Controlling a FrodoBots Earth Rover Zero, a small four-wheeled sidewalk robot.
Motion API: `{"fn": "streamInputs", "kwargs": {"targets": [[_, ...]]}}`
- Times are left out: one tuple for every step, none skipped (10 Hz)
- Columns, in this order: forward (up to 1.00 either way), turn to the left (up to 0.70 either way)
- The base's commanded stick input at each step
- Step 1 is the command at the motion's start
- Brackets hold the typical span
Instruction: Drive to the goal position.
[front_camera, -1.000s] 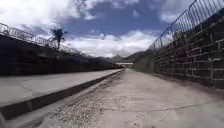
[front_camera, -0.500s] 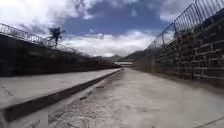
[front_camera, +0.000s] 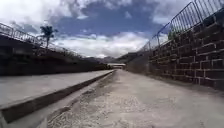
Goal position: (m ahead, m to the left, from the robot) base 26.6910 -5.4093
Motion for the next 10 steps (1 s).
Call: {"fn": "streamInputs", "kwargs": {"targets": [[1.0,-0.2],[1.0,-0.23],[1.0,-0.13],[1.0,-0.03],[1.0,0.0],[1.0,0.0],[1.0,0.0],[1.0,0.0],[1.0,0.0],[1.0,0.0]]}}
